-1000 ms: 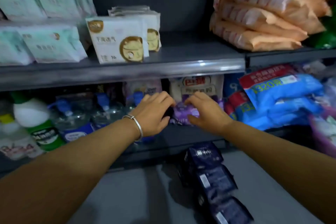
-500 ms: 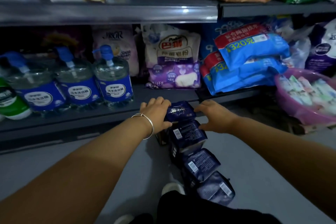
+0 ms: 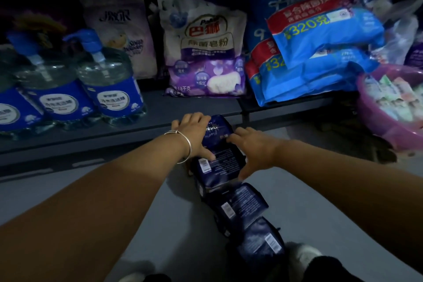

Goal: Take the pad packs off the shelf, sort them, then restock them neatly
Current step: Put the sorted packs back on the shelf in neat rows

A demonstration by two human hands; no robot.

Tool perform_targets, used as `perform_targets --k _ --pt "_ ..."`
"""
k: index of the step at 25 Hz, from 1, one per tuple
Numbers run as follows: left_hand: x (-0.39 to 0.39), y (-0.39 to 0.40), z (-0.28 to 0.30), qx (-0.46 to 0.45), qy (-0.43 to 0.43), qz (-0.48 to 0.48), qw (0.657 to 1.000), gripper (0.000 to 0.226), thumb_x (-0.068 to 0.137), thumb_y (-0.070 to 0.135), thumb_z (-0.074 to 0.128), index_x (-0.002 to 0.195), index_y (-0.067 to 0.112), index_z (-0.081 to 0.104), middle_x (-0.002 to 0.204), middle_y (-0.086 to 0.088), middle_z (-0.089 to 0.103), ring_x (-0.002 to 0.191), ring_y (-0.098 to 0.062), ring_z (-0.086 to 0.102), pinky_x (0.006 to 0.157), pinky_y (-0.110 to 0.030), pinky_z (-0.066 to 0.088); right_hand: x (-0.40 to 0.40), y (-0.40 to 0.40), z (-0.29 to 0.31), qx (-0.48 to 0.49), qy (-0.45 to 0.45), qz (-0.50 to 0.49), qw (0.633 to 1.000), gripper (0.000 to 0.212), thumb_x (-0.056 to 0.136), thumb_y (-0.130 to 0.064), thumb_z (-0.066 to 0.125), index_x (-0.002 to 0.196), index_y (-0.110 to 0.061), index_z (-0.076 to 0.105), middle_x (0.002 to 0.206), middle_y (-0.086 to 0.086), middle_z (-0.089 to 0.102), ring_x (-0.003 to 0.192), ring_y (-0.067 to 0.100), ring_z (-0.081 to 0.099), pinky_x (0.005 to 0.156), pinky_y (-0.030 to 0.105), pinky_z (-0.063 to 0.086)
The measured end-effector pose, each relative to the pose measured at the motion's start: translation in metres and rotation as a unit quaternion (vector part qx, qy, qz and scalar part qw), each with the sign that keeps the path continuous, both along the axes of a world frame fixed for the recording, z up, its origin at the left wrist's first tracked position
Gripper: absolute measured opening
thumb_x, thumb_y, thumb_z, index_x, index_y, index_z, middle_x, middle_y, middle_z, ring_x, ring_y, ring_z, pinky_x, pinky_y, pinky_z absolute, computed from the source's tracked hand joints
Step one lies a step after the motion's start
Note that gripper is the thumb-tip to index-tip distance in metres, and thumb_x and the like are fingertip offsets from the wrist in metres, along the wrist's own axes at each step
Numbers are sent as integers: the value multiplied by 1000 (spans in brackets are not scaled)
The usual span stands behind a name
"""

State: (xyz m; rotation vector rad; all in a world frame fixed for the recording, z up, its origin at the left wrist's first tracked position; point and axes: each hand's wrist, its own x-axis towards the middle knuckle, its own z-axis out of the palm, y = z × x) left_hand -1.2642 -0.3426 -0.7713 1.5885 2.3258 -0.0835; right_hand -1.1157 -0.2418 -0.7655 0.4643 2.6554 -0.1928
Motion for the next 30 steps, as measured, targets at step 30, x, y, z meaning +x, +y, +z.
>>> perform_targets --k 30 --pt "-14 17 27 -36 -28 120 992 84 60 38 80 130 13 40 121 -8 39 115 -27 45 97 -39 45 17 28 12 -248 101 -52 962 84 63 -11 82 135 -13 39 120 4 46 108 17 49 92 27 47"
